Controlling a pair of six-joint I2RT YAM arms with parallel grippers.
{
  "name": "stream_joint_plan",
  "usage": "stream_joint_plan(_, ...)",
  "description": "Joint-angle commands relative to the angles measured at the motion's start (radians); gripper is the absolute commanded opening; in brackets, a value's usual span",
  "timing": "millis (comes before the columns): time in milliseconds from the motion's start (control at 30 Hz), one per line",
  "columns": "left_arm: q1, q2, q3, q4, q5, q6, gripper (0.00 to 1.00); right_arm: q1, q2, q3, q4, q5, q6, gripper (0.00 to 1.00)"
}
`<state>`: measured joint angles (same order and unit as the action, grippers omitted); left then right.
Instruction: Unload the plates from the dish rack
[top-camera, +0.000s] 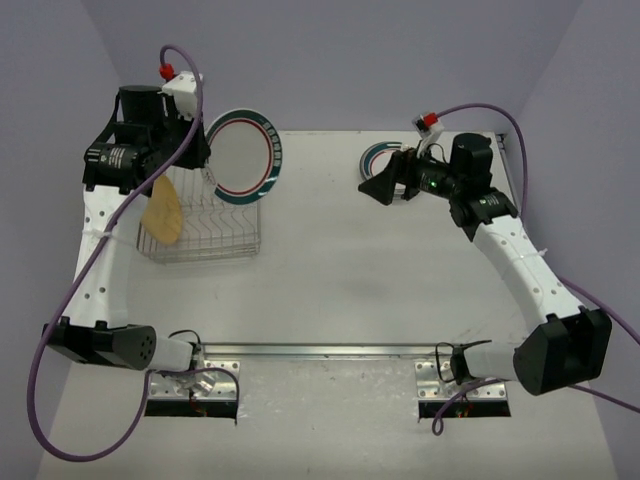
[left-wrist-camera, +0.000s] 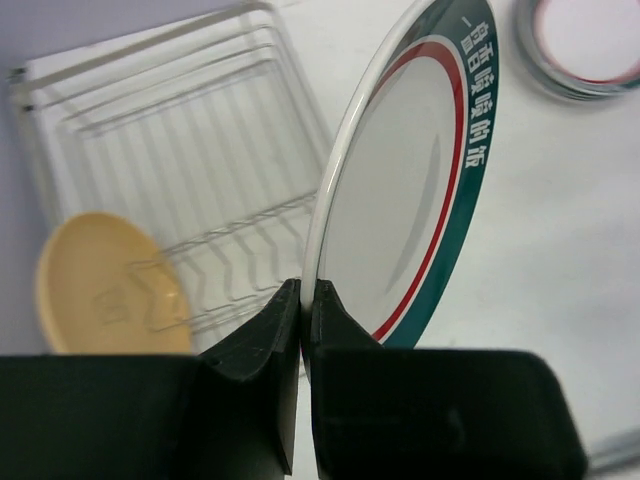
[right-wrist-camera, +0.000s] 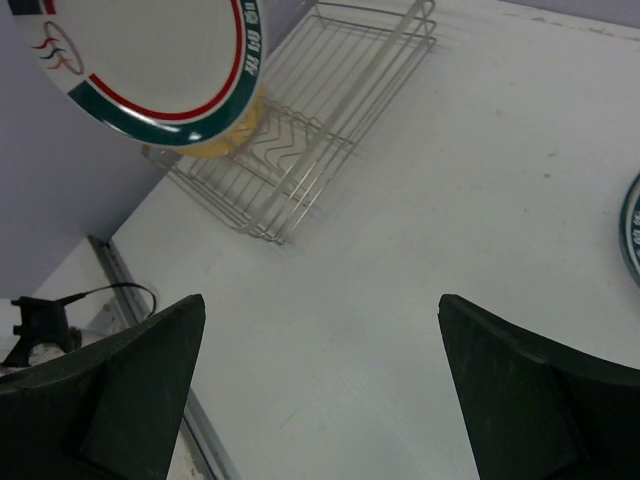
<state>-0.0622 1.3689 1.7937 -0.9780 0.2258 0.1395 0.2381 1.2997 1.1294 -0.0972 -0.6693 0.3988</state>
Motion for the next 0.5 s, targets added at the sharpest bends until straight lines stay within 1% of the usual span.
stream_joint_plan(0, 0.001, -0.032, -0.028, 0.064, 0.377, -0.062, 0.0, 0.065, 0.025, 0.062, 0.079, -0.071, 0.03, 0.99)
stream_joint_plan(67, 0.001, -0.036, -0.055, 0.057, 0.447, -0.05, 0.0, 0.108, 0.042, 0.085, 0.078, -0.069, 0.029, 0.98)
stream_joint_plan(167, 0.001, -0.041, -0.083, 0.05, 0.511, -0.045, 0.0, 0.158, 0.077, 0.119, 0.065, -0.057, 0.026, 0.97)
stream_joint_plan(267, -0.001, -0.049, -0.111, 0.044, 0.536, -0.042, 0.0, 0.19, 0.106, 0.143, 0.066, -0.066, 0.044, 0.94)
stream_joint_plan(300, -0.001, -0.052, -0.116, 0.044, 0.542, -0.039, 0.0, 0.198, 0.119, 0.153, 0.065, -0.073, 0.055, 0.9)
stream_joint_plan(367, -0.001, -0.056, -0.13, 0.041, 0.551, -0.033, 0.0, 0.203, 0.151, 0.173, 0.065, -0.084, 0.079, 0.77)
stream_joint_plan(433, 0.001, -0.058, -0.139, 0.041, 0.557, -0.031, 0.0, 0.204, 0.177, 0.187, 0.062, -0.085, 0.104, 0.58)
stream_joint_plan(467, 0.001, -0.059, -0.142, 0.041, 0.557, -0.031, 0.0, 0.204, 0.193, 0.193, 0.062, -0.087, 0.109, 0.49)
